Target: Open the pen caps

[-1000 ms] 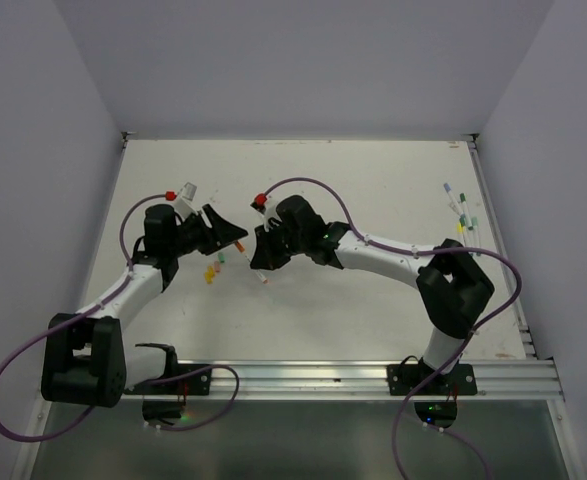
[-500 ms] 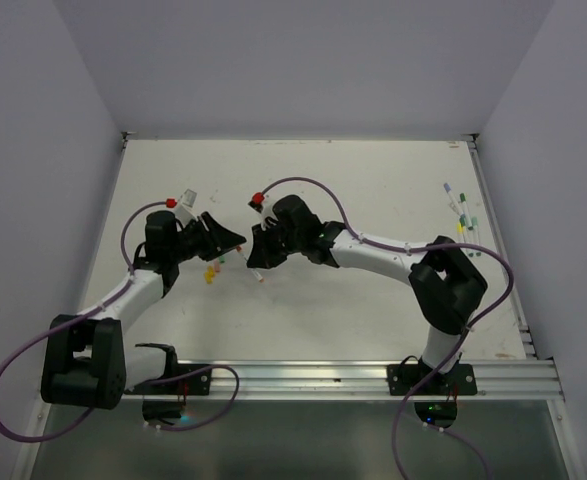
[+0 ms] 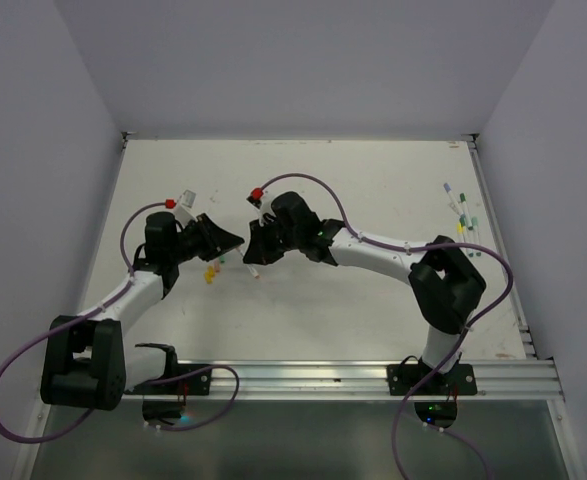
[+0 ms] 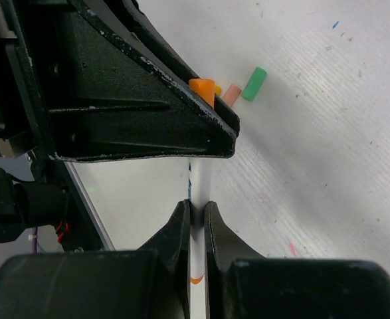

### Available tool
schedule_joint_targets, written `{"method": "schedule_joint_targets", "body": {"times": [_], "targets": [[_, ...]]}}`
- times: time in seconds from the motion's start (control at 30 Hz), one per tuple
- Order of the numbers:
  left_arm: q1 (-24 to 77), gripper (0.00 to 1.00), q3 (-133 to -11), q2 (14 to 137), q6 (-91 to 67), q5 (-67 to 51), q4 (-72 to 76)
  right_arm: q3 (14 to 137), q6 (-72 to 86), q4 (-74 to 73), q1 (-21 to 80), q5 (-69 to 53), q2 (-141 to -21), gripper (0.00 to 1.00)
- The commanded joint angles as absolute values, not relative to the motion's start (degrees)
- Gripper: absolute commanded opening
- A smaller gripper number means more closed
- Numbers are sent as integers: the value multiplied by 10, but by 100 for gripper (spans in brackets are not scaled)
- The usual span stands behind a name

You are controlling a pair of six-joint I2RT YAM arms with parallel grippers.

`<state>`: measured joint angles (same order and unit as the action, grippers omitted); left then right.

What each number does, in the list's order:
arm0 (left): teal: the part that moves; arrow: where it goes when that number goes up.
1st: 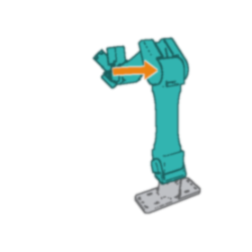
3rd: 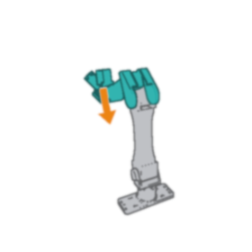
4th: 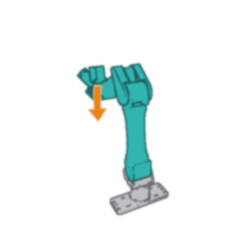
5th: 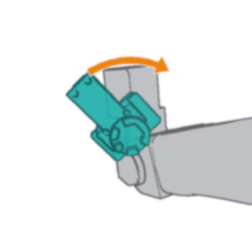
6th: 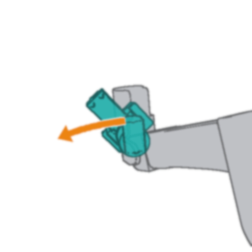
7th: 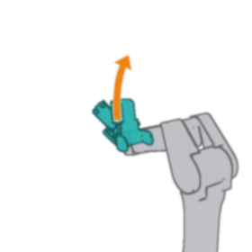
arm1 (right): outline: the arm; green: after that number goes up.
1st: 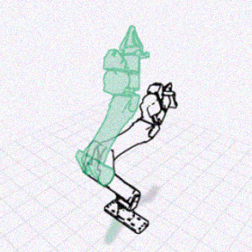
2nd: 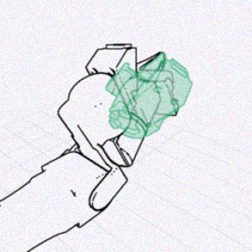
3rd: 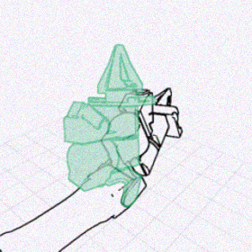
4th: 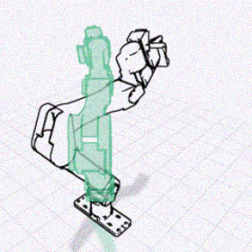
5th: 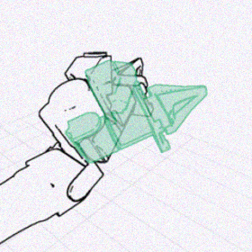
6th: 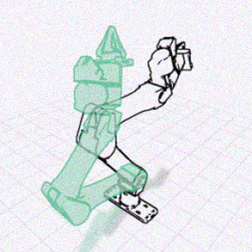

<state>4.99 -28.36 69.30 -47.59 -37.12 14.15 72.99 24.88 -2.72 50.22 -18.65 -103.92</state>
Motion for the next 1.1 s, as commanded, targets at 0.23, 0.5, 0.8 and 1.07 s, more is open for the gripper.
{"method": "schedule_joint_targets", "body": {"times": [0.23,0.5,0.8,1.07], "targets": [[49,0,-287,677,-475,-376,163,739,251,-3,508,-175,-1039,0],[48,0,-280,675,-488,-387,174,758,238,-4,514,-178,-1061,46],[49,0,-288,663,-501,-394,176,763,243,13,517,-178,-1078,0],[49,27,-315,658,-445,-351,110,748,247,25,522,-185,-1062,0]]}}
